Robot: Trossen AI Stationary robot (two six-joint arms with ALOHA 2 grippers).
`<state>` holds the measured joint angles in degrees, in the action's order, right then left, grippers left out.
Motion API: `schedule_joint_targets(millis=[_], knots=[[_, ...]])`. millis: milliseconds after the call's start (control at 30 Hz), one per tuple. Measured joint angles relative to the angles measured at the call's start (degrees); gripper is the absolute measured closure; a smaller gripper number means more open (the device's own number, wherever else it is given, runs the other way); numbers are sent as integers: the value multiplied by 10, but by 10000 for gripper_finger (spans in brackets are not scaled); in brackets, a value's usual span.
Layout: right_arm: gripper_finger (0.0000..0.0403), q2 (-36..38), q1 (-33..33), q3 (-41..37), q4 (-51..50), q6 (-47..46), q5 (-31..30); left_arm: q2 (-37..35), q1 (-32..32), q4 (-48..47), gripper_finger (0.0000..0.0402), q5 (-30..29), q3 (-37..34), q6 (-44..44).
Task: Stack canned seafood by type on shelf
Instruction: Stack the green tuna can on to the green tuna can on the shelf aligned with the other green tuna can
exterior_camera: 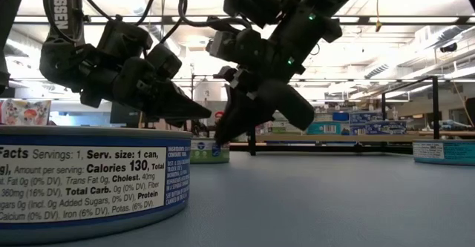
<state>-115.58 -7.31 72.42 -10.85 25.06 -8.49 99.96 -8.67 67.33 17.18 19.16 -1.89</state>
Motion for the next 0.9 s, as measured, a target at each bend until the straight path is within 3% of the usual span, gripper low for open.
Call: schedule_joint_targets(millis=[100, 300, 733, 900], knots=[[397, 2, 0, 0, -5, -25, 0, 0, 0, 0, 397, 0, 0, 0], [399, 17, 9, -2, -20, -72, 20, 0, 0, 1, 397, 0, 0, 0], [398, 69, 73, -3, -44, -205, 133, 0, 0, 18, 397, -1, 0, 0], [360, 69, 66, -3, -78, -176, 85, 0, -6, -1, 397, -62, 0, -16]])
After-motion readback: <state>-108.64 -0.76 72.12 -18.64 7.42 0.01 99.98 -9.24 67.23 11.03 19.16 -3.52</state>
